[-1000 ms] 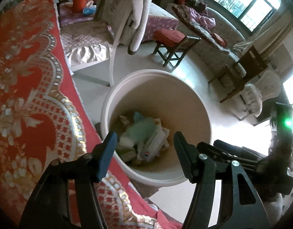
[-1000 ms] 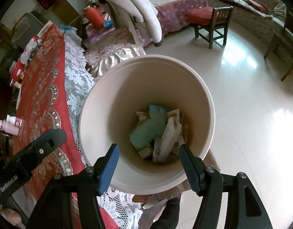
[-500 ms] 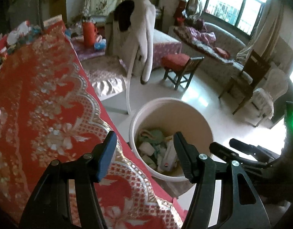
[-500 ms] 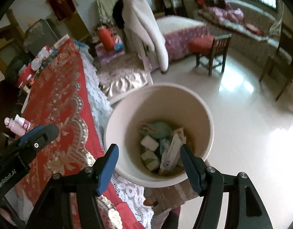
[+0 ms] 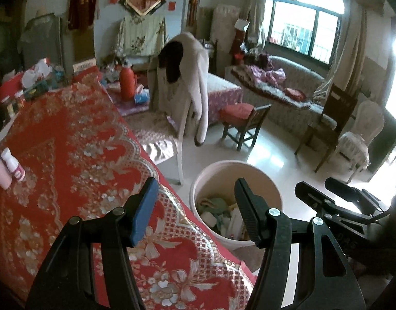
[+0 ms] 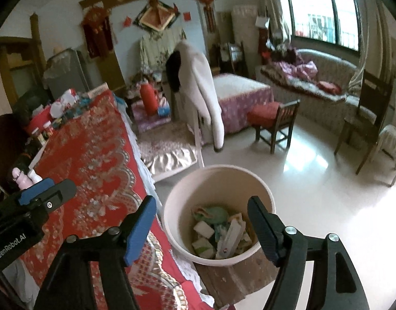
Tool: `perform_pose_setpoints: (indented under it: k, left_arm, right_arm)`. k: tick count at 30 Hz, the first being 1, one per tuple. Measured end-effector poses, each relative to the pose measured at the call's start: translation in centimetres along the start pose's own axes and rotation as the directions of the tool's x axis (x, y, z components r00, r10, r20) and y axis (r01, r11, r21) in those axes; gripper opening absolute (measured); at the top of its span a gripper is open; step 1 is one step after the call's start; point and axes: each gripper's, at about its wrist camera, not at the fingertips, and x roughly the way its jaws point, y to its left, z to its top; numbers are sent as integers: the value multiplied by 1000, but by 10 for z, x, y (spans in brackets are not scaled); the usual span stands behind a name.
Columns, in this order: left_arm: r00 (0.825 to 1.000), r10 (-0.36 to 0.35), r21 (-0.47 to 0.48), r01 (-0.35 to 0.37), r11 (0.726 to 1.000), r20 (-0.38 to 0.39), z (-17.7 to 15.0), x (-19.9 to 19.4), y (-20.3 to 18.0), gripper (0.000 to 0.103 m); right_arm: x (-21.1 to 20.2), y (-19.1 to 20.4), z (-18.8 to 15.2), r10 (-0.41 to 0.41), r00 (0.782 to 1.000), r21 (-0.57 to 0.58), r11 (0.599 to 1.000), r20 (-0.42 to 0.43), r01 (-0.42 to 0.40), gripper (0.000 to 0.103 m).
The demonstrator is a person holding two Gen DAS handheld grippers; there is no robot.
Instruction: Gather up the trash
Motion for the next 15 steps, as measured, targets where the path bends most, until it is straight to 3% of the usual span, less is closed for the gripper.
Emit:
perform_pose_setpoints:
  k: [15]
  left_arm:
    - [997, -35, 20, 34, 999, 69, -6, -34, 7, 61]
  right_arm:
    - [-42, 22, -1, -39, 991, -17, 999, 127, 41, 80]
